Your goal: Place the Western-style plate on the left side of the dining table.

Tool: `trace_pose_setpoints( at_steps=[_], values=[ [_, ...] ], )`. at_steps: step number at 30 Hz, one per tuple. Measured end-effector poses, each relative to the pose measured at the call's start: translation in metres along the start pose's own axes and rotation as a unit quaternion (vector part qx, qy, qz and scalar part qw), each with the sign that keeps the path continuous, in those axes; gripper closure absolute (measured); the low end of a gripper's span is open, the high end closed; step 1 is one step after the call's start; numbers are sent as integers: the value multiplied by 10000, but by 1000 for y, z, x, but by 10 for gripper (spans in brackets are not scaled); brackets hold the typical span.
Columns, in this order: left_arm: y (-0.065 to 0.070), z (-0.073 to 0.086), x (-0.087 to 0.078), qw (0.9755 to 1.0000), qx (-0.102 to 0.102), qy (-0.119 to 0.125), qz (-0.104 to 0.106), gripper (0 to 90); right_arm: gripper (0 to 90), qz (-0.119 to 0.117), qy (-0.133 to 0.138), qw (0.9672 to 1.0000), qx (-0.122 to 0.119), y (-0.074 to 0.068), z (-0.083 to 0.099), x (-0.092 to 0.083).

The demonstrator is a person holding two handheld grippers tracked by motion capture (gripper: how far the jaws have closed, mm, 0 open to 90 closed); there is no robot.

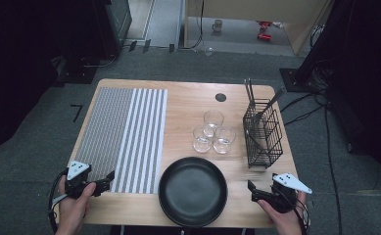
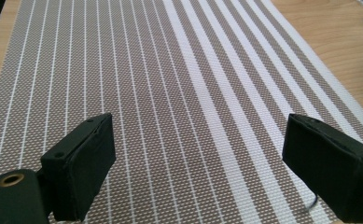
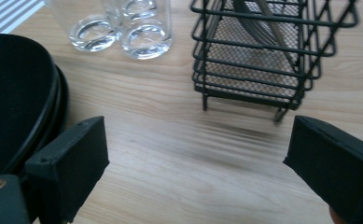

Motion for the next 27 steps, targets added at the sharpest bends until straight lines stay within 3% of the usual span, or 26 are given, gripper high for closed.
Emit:
trace_pose_setpoints(
  at_steps=[18, 27],
  values=[
    [24, -4, 4, 9995, 111, 19, 304, 99, 45, -352, 3, 9994, -53, -33, -8, 15],
    [33, -6, 5, 9990, 120, 34, 420, 99, 45, -480, 1, 9988, -35, -43, -11, 19]
  ],
)
Point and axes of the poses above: each handheld gripper's, and its own axes: x roughly forward along the jaws, z roughly out of its underside, y roughly to its right, the point moved 5 cm from there along x, roughly forward along the jaws, and after that the axes turned 14 degrees about y, right-handed, at the moved point
